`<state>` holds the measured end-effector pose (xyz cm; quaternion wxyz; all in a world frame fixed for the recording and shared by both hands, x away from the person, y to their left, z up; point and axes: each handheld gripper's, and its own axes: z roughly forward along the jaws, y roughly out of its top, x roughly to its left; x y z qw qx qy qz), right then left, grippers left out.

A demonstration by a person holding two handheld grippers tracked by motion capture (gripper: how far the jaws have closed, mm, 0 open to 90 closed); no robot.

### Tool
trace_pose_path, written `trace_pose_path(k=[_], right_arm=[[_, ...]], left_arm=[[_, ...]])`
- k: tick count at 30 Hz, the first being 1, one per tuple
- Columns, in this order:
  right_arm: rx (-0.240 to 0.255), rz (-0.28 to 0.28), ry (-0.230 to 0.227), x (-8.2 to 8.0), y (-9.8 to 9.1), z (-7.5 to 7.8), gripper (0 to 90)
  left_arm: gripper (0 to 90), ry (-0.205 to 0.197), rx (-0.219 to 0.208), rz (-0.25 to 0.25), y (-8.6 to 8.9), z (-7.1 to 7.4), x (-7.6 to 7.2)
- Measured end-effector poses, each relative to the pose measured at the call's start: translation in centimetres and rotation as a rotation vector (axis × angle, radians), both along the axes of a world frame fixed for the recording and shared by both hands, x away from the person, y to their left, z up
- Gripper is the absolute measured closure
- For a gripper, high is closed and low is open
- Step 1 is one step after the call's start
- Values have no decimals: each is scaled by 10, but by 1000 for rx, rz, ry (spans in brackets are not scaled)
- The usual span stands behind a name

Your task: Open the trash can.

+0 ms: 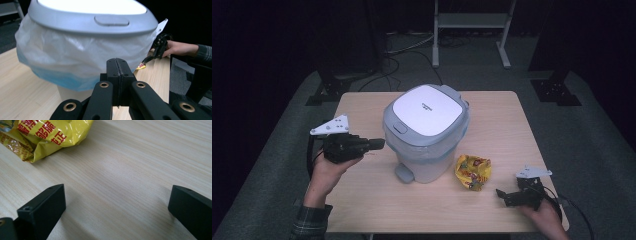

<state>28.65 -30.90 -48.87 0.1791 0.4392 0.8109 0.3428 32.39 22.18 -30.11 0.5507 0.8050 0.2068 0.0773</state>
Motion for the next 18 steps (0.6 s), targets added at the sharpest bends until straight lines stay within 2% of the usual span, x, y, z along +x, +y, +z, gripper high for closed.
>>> trace_pose_path(k=[8, 11, 18], right_arm=[[0, 0, 0, 0, 0, 0, 3], [0, 0, 0, 0, 0, 0, 3], [0, 0, 0, 0, 0, 0, 3]], left_arm=[[900, -22, 0, -19, -9, 16, 5], [900, -36, 4, -31, -16, 25, 9], [900, -49, 8, -52, -31, 36, 18]])
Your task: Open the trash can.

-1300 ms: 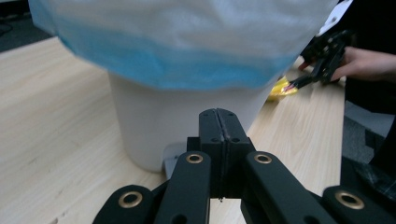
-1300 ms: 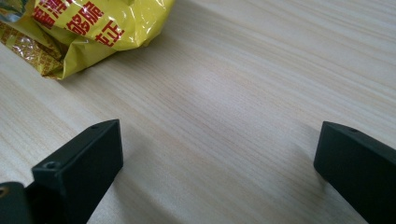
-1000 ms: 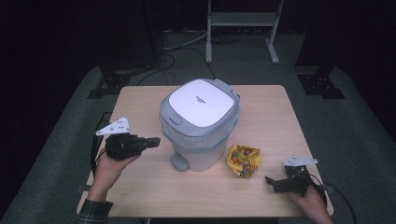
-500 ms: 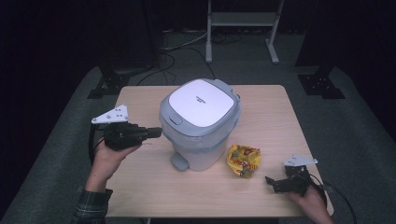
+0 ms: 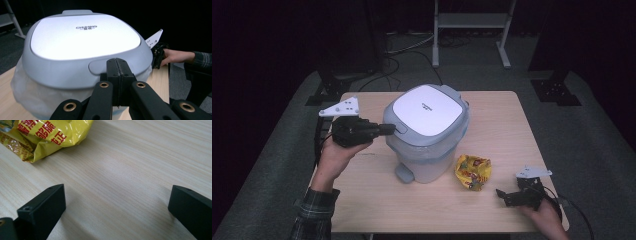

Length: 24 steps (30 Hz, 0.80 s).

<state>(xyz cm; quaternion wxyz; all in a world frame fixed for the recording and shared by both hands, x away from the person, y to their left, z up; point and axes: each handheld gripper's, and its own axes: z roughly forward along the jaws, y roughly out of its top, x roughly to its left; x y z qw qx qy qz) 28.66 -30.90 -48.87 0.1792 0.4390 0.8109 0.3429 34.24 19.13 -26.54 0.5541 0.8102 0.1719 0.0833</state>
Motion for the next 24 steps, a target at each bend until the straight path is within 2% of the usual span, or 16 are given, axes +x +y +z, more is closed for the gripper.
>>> trace_pose_path(k=[8, 11, 16, 24], right_arm=[[0, 0, 0, 0, 0, 0, 3], [0, 0, 0, 0, 0, 0, 3], [0, 0, 0, 0, 0, 0, 3], [0, 0, 1, 0, 0, 0, 3]], left_arm=[[900, 1, -4, -8, -10, 4, 10], [900, 1, 8, -3, -11, 3, 13], [900, 13, -4, -3, -12, 0, 15], [900, 21, 12, -6, -12, 0, 15]])
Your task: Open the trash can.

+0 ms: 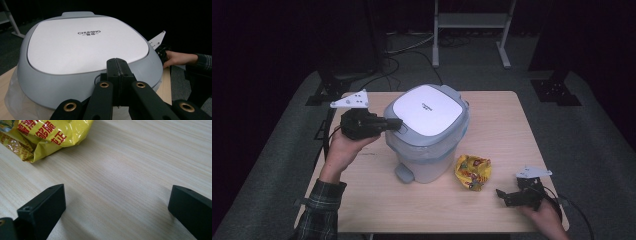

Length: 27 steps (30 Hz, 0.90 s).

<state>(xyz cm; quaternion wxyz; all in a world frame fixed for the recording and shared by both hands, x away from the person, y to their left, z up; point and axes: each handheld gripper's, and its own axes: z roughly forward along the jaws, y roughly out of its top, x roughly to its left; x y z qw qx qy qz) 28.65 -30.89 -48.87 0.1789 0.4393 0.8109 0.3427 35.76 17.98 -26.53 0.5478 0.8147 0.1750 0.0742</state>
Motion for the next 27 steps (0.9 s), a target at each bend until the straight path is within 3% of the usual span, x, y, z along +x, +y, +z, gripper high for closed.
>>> trace_pose_path(k=[6, 14, 19, 27], right_arm=[[0, 1, 0, 0, 0, 0, 3], [0, 2, -1, 0, 0, 0, 3], [0, 2, -1, 0, 0, 0, 3], [0, 1, 0, 0, 0, 0, 3]], left_arm=[[900, 6, 20, 1, 0, -1, -1], [899, -7, -1, 9, 8, -2, -4], [843, -11, -23, 13, 14, -1, -9], [712, -26, -16, 30, 24, -3, -22]])
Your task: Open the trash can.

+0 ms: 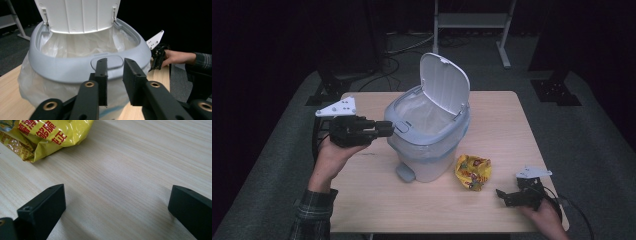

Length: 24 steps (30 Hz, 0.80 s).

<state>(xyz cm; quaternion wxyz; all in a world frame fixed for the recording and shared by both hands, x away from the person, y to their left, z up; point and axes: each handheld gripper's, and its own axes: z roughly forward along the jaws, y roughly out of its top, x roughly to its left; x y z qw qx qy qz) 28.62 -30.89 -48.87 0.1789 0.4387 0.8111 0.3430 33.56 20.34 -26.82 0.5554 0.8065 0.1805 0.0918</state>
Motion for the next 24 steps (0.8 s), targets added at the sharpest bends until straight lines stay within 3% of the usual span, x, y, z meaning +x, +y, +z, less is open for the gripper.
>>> trace_pose_path(k=[8, 24], right_arm=[[0, 0, 0, 0, 0, 0, 3], [0, 0, 0, 0, 0, 0, 3]], left_arm=[[632, 6, -10, 42, 14, -15, -9], [477, -10, 44, 126, 26, -51, -23]])
